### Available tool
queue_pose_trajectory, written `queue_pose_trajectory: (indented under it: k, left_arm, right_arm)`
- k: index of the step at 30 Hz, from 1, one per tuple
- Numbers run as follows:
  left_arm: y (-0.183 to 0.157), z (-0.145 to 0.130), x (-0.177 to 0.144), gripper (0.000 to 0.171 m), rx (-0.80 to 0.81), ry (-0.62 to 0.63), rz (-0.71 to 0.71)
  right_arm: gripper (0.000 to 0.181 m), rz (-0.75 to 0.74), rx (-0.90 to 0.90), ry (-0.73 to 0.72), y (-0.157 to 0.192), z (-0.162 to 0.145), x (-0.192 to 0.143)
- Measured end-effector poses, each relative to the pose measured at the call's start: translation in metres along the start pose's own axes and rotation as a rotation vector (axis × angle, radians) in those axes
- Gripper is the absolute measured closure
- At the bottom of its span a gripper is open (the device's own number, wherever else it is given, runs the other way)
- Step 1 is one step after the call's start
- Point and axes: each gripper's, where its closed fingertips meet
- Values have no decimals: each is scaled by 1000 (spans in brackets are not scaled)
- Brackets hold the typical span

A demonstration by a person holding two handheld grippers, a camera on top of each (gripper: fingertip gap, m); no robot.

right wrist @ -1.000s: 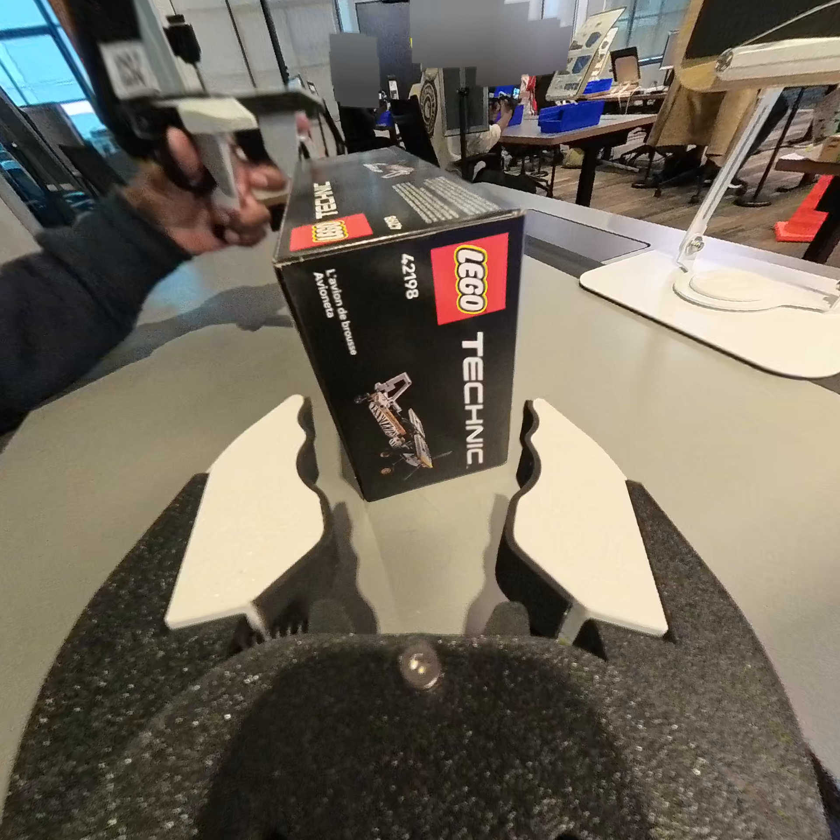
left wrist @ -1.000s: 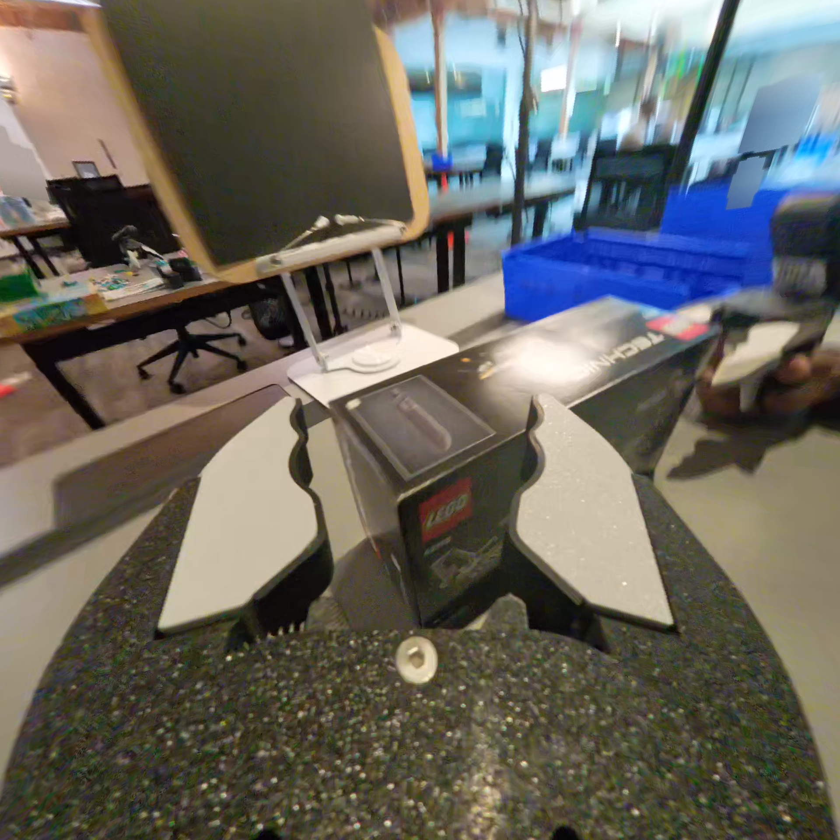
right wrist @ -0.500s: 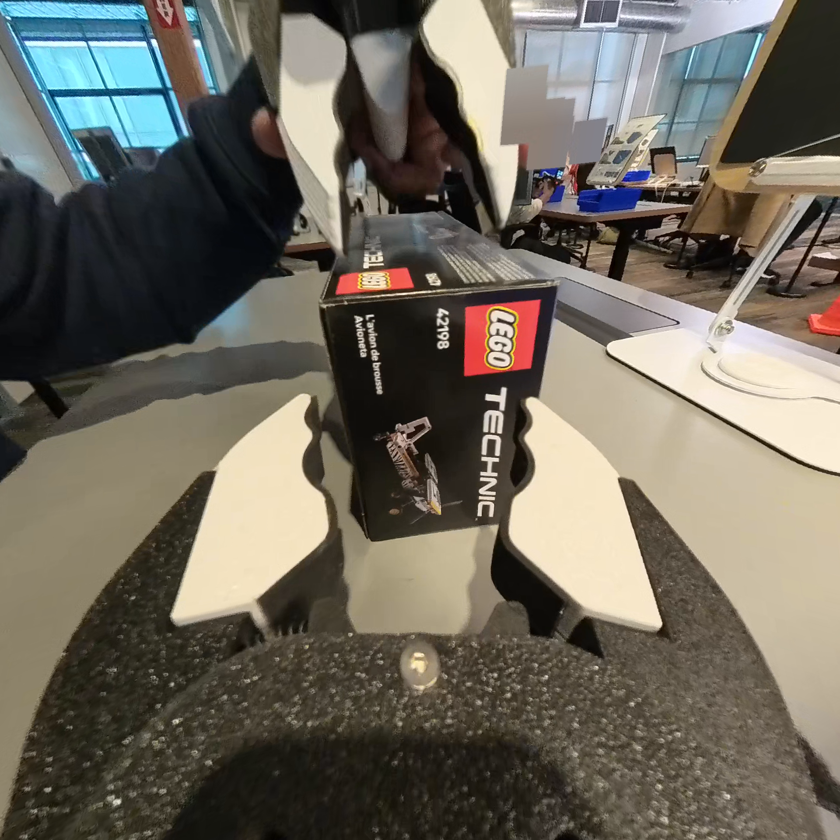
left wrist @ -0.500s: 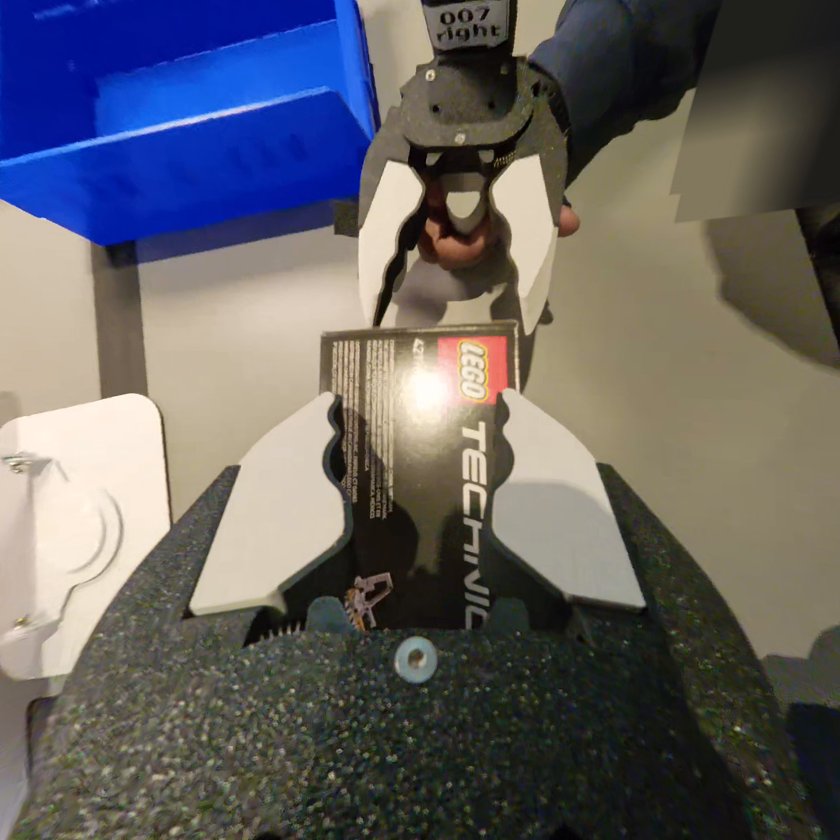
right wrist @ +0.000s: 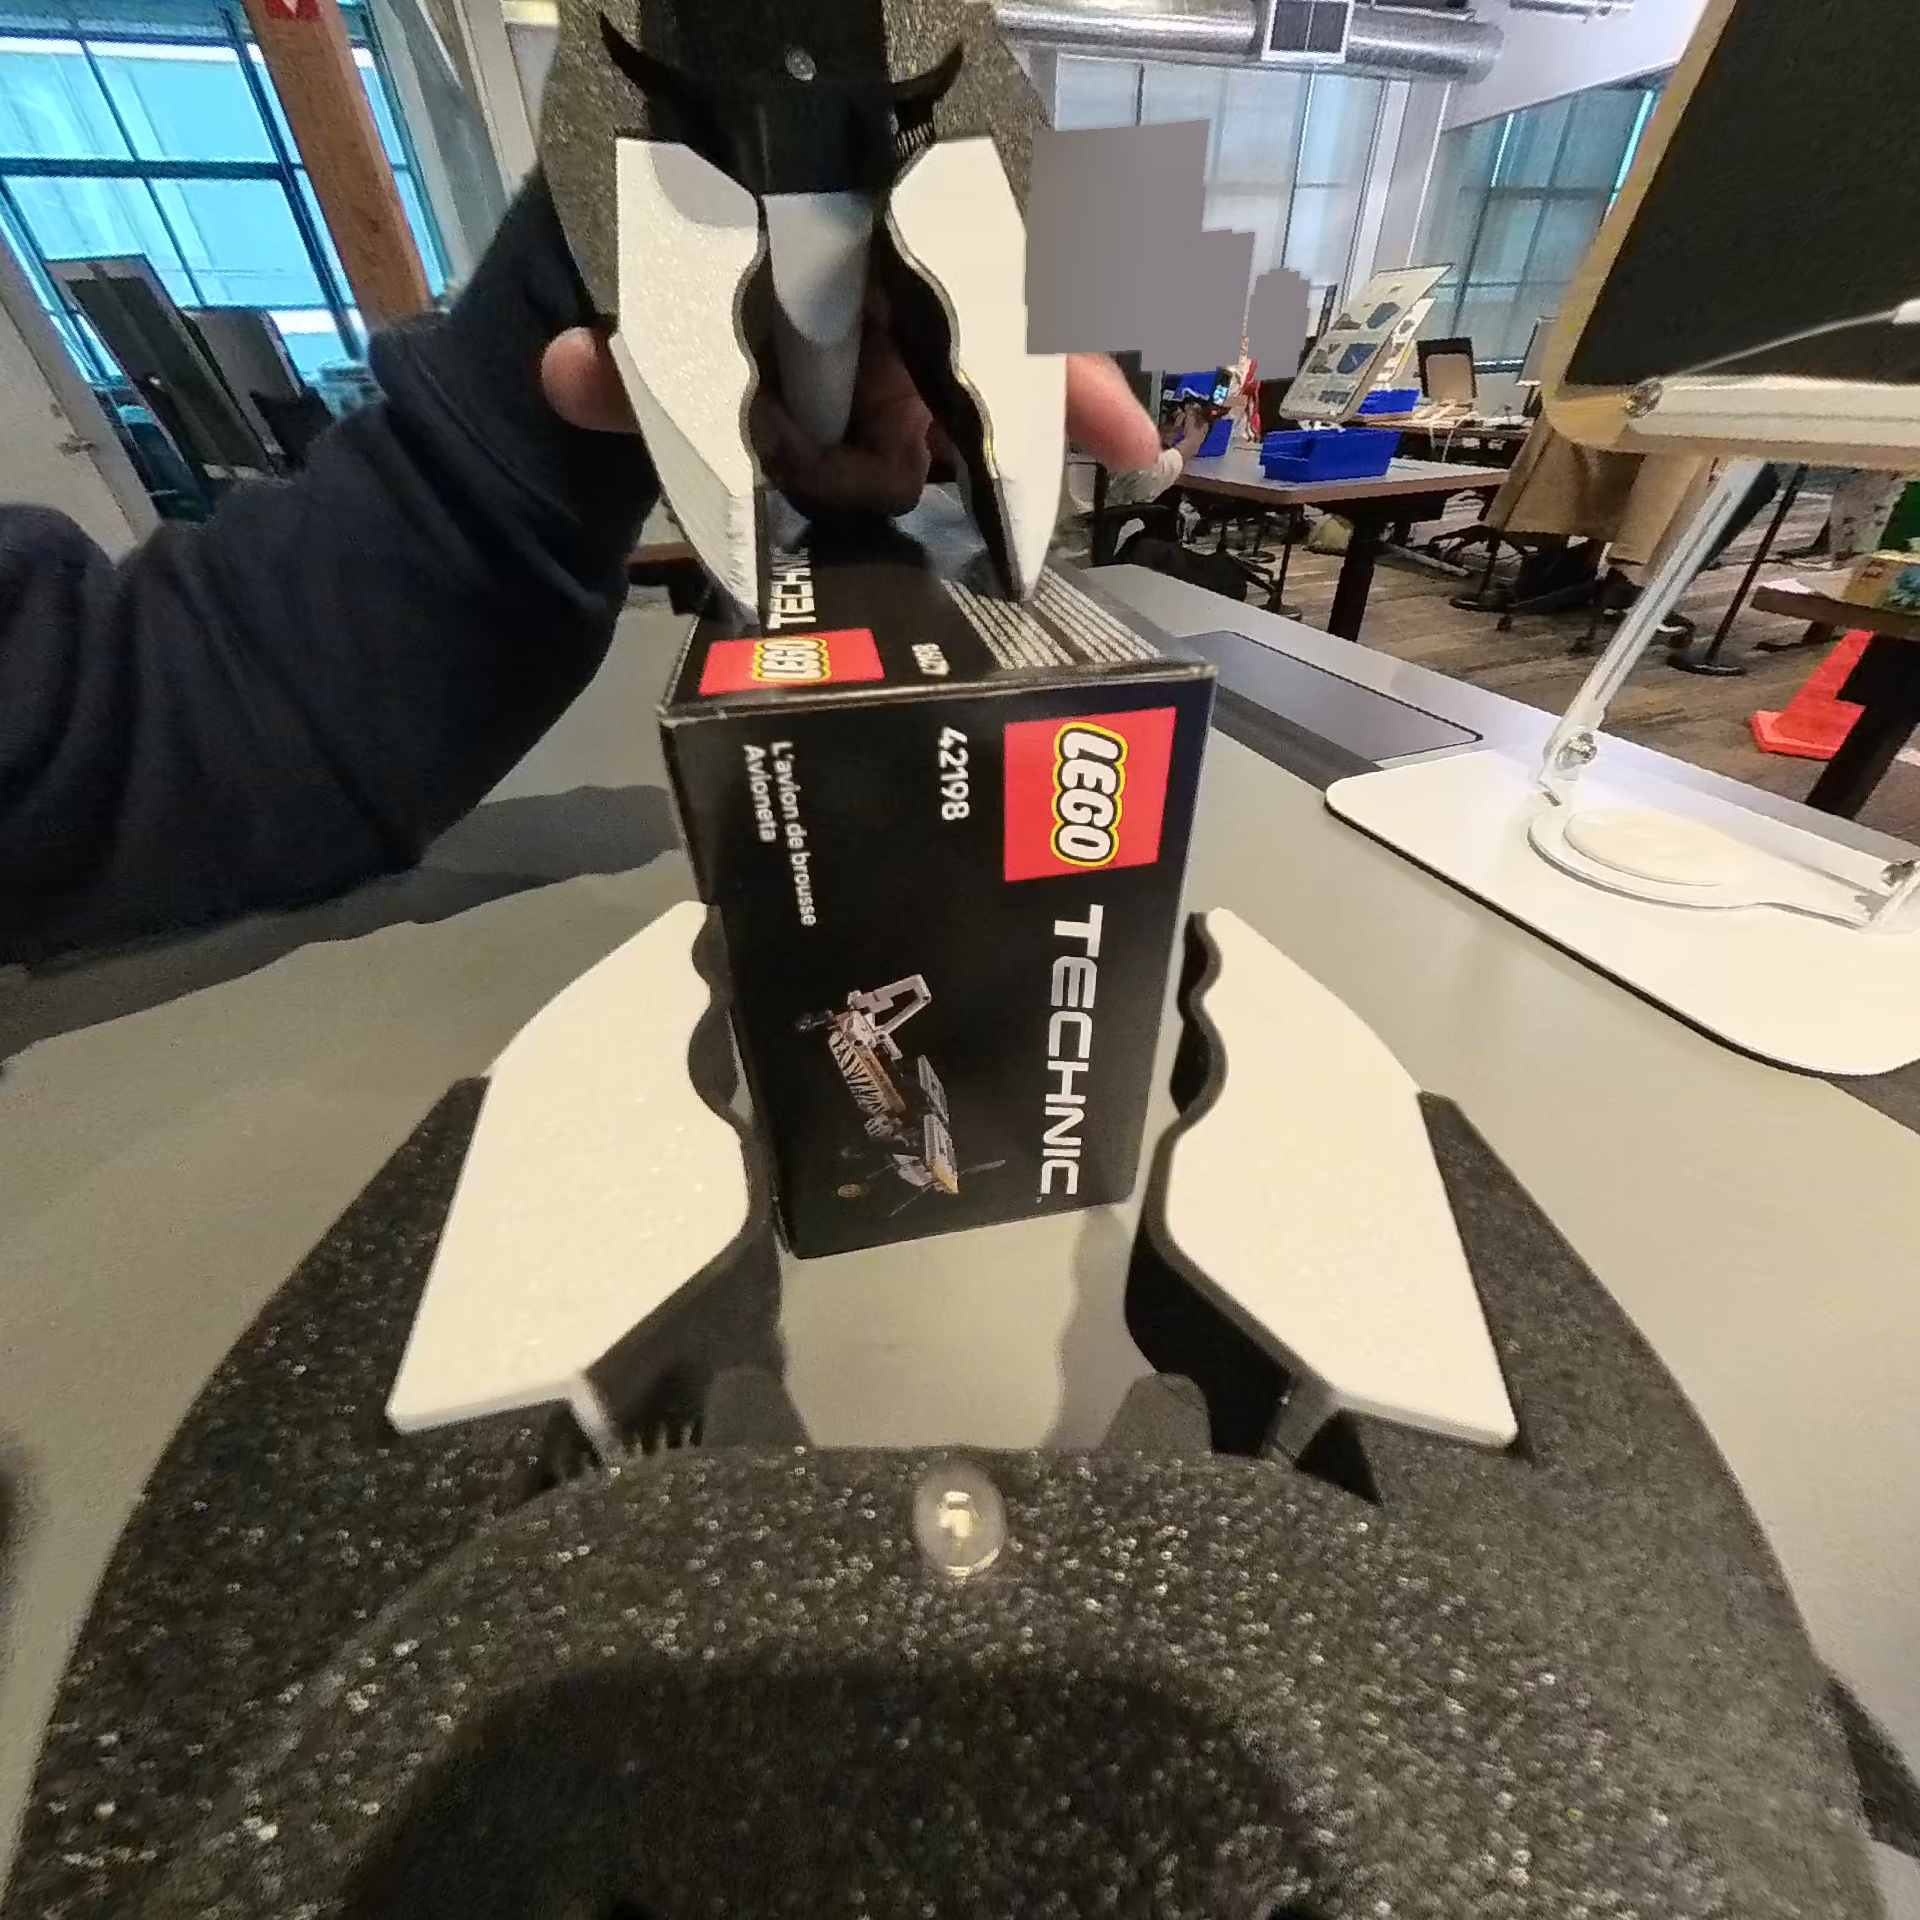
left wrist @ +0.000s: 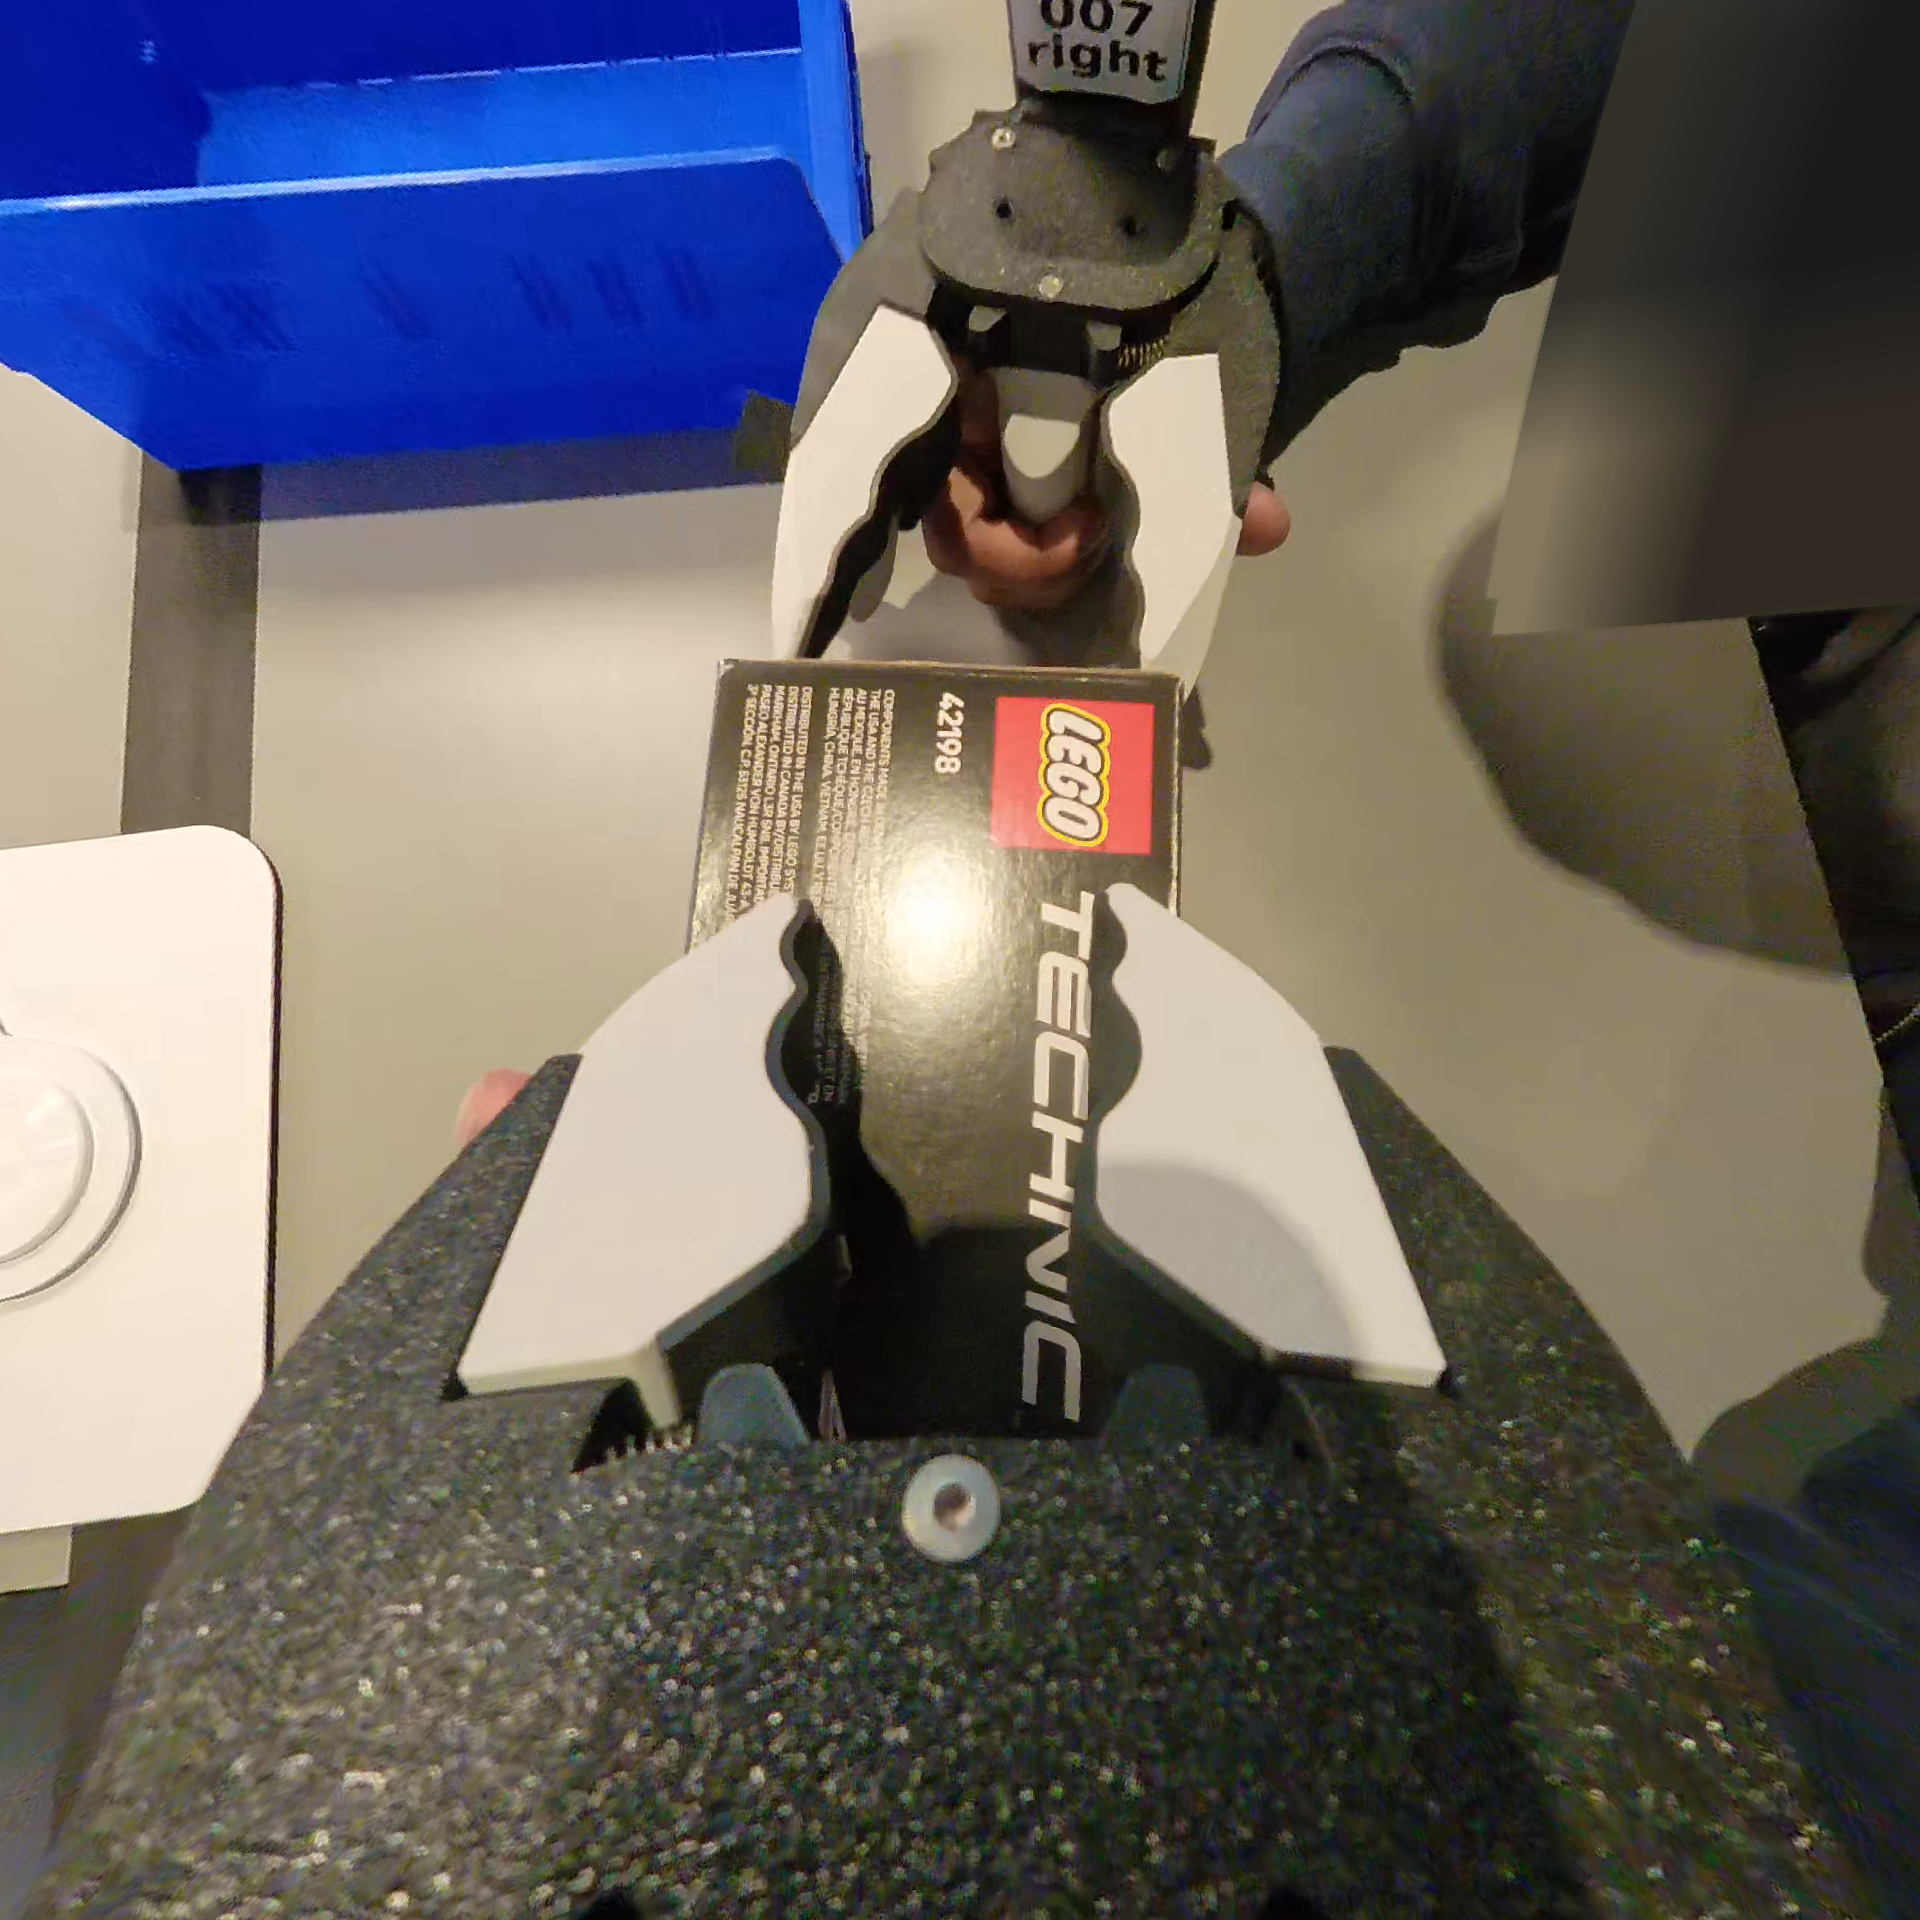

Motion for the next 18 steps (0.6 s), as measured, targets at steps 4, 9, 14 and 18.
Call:
queue_pose_trajectory:
  k: [4, 9, 14, 18]
  left_arm:
    - [0, 0, 1, 120, -3, -9, -4]
    - [0, 1, 1, 120, -2, -13, 1]
    - [-1, 1, 1, 120, 1, -16, 7]
    - [0, 1, 1, 119, 0, -17, 13]
  right_arm:
    - [94, -31, -36, 16, -2, 2, 0]
    - [93, -64, -69, 21, -2, 4, -1]
    - [89, -58, -173, 59, 15, -1, 8]
    - [91, -99, -162, -9, 8, 13, 3]
Point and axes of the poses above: each gripper's, where its closed fingertips meet, x out along the fingers, z out of its top, y = z × x across the jaws, and after that the axes turned 5 degrees about -z, right-handed
